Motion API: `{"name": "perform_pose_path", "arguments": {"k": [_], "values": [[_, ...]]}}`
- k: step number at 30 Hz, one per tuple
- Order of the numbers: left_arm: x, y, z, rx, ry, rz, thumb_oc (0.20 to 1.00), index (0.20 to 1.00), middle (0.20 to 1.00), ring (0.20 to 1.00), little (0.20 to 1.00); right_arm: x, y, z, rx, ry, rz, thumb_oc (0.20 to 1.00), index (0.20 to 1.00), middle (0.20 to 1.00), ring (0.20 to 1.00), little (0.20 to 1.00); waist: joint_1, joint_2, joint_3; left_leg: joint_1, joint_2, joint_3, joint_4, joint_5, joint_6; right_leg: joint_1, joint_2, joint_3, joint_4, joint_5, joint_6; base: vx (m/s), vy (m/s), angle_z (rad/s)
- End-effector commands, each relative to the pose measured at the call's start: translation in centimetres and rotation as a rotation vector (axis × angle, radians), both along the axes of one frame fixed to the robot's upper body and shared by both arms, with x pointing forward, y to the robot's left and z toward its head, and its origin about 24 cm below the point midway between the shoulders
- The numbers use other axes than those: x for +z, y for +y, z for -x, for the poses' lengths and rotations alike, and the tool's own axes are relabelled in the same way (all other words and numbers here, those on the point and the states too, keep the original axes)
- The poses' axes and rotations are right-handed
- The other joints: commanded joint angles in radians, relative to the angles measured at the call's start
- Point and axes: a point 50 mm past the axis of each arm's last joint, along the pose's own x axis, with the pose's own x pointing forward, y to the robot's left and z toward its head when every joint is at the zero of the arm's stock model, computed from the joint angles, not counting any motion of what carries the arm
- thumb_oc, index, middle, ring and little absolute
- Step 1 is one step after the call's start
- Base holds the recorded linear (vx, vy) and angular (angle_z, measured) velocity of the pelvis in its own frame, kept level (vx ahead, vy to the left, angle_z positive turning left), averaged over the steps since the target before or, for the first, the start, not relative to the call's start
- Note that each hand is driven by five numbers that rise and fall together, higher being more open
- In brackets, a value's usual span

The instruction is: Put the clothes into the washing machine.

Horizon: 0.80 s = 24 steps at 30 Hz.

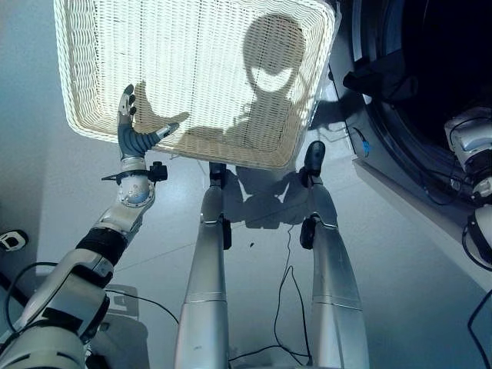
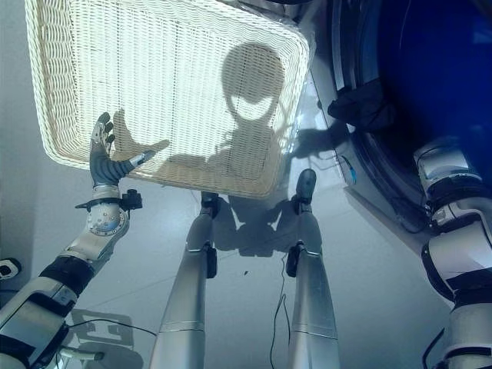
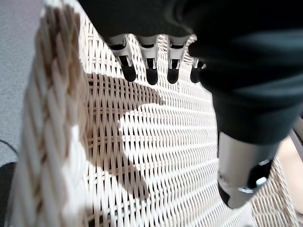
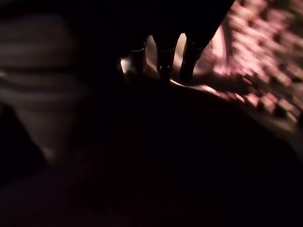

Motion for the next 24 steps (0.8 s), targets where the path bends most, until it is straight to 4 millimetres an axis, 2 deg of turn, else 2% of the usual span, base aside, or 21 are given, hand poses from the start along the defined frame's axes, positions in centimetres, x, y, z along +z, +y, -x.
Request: {"name": "perform_pose_path", "arguments": {"k": [1,13,19,24], "values": [[0.8,0.7,0.2,0.021,-0.06,0.079,1.0,1.0,1.0,1.0,1.0,7.6,-3.9,6.1,-0.237,-0.187,0.296,1.0,1.0,1.0,1.0,1.0,0.01,0.02,-0.01,0.047,-0.074,0.014,-0.036,-0.025,0.088,0.057,0.105,-0.098,0.074,-0.086,0.021,0.0,0.0,0.0],[0.8,-0.2,0.2,0.031,-0.089,0.1,1.0,1.0,1.0,1.0,1.0,3.3,-0.3,4.2,-0.057,-0.33,0.434,1.0,1.0,1.0,1.0,1.0,-0.02,0.019,-0.01,0.032,-0.071,0.038,-0.032,-0.033,0.088,0.036,0.104,-0.09,0.077,-0.087,0.033,0.0,0.0,0.0],[0.5,-0.7,0.2,0.036,-0.097,0.111,1.0,1.0,1.0,1.0,1.0,2.3,1.3,3.8,0.036,-0.381,0.464,1.0,1.0,1.0,1.0,1.0,-0.029,0.02,-0.01,0.036,-0.071,0.046,-0.037,-0.033,0.087,0.034,0.104,-0.085,0.072,-0.085,0.036,0.0,0.0,0.0],[0.2,-1.3,0.3,0.043,-0.107,0.123,1.0,1.0,1.0,1.0,1.0,1.3,4.1,3.6,0.184,-0.425,0.501,1.0,1.0,1.0,1.0,1.0,-0.04,0.02,-0.01,0.042,-0.07,0.054,-0.043,-0.032,0.087,0.033,0.105,-0.079,0.072,-0.085,0.039,0.0,0.0,0.0]]}}
